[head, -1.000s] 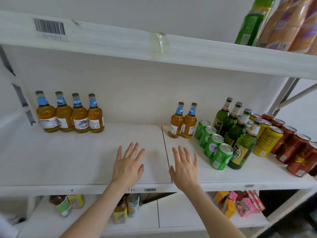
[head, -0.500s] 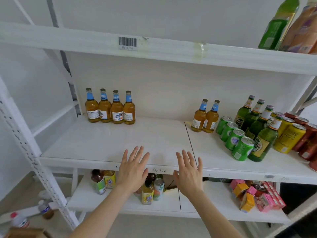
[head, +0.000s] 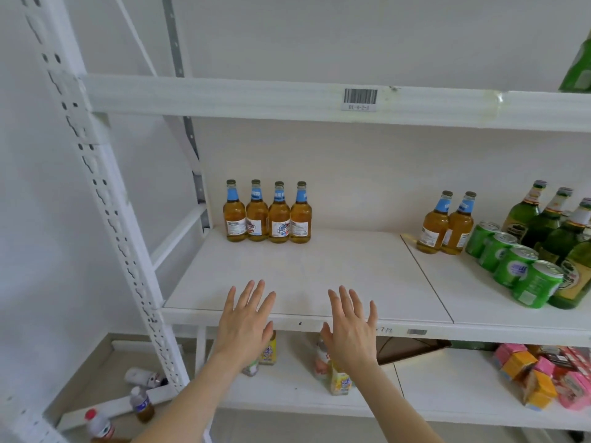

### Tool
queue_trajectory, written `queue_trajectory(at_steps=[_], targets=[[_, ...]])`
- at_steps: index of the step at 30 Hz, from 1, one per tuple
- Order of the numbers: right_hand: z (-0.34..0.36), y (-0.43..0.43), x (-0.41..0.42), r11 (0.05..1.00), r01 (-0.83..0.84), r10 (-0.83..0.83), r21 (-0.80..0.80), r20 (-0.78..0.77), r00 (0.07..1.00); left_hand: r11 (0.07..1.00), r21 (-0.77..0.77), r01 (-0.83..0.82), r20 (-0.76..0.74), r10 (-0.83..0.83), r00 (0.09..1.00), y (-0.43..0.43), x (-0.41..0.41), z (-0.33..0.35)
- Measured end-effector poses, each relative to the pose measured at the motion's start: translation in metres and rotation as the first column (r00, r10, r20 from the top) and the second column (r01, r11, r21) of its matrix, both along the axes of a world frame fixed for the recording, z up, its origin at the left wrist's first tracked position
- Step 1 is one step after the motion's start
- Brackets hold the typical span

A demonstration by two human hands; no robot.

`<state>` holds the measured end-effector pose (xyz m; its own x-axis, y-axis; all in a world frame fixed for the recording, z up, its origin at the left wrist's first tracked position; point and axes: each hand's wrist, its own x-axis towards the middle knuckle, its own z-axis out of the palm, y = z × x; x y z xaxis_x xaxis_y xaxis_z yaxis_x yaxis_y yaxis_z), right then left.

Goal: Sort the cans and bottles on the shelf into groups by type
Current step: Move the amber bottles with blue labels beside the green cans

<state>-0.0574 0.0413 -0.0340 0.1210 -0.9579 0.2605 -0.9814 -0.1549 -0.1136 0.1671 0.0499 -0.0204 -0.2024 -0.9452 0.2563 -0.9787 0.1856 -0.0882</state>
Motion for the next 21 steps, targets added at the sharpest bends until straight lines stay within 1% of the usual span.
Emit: queue_trajectory(at_steps=[2, 6, 13, 17, 21], targets=[[0.000, -0.005, 0.021, 1.000, 0.004, -0.004, -0.012, 0.030, 1.000, 1.000, 0.000, -0.008, -0.001, 0.008, 1.000, -0.007, 0.023, 0.000], [0.000, -0.030, 0.047, 1.000, 0.028, -0.028, -0.002, 0.031, 0.999, 1.000, 0.007, -0.017, 0.001, 0.017, 1.000, -0.035, 0.053, -0.001], [0.011, -0.097, 0.052, 0.996, 0.066, -0.062, -0.054, 0.072, 0.995, 0.999, -0.031, -0.020, -0.020, 0.019, 1.000, -0.109, 0.063, 0.010], [0.015, -0.144, 0.049, 0.997, 0.068, -0.064, -0.041, 0.080, 0.995, 0.999, -0.047, -0.022, -0.077, 0.019, 0.997, -0.150, 0.061, 0.018], [0.019, -0.186, 0.056, 0.995, 0.092, -0.086, -0.041, 0.120, 0.989, 0.997, -0.081, -0.009, -0.231, -0.010, 0.973, -0.190, 0.060, 0.025]])
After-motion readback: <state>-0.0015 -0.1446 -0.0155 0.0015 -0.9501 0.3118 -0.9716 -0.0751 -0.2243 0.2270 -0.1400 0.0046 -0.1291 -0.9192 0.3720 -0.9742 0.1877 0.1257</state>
